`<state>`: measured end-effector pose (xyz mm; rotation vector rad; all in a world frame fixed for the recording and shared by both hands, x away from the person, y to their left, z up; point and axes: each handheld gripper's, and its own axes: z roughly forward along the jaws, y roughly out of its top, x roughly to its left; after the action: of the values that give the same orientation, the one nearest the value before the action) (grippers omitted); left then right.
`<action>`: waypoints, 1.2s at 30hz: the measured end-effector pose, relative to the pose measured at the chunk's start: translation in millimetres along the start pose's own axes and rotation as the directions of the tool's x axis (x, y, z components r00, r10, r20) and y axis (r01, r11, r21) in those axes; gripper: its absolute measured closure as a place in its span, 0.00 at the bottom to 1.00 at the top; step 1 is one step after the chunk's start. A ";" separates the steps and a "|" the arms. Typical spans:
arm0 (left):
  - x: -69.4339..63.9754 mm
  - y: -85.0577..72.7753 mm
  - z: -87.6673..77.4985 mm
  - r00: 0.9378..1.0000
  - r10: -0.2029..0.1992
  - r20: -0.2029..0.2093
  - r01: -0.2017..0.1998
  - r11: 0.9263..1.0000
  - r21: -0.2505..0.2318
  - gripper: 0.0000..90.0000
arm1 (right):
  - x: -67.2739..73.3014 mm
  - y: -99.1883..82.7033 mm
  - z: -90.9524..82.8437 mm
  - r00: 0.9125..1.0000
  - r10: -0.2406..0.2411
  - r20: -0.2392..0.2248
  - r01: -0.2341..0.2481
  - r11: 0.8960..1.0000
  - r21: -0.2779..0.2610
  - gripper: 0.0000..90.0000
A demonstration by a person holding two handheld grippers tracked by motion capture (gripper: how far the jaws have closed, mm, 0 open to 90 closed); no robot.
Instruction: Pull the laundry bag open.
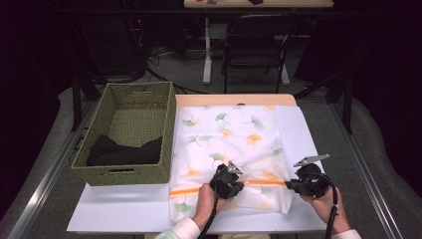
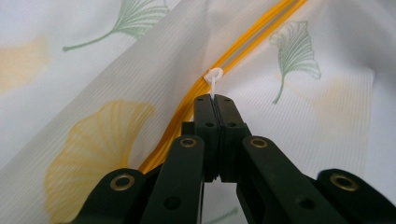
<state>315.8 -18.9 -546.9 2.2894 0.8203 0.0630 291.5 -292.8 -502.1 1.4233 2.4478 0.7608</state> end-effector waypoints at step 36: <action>39.6 -46.4 -54.6 0.997 -0.045 -0.063 0.050 0.996 0.078 1.00 | -0.8 -1.7 6.5 0.999 -0.014 0.028 0.013 0.999 0.051 0.94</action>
<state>308.0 62.4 -541.6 2.3509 0.9236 0.0812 293.4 -292.0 -508.6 1.4235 2.4693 0.6754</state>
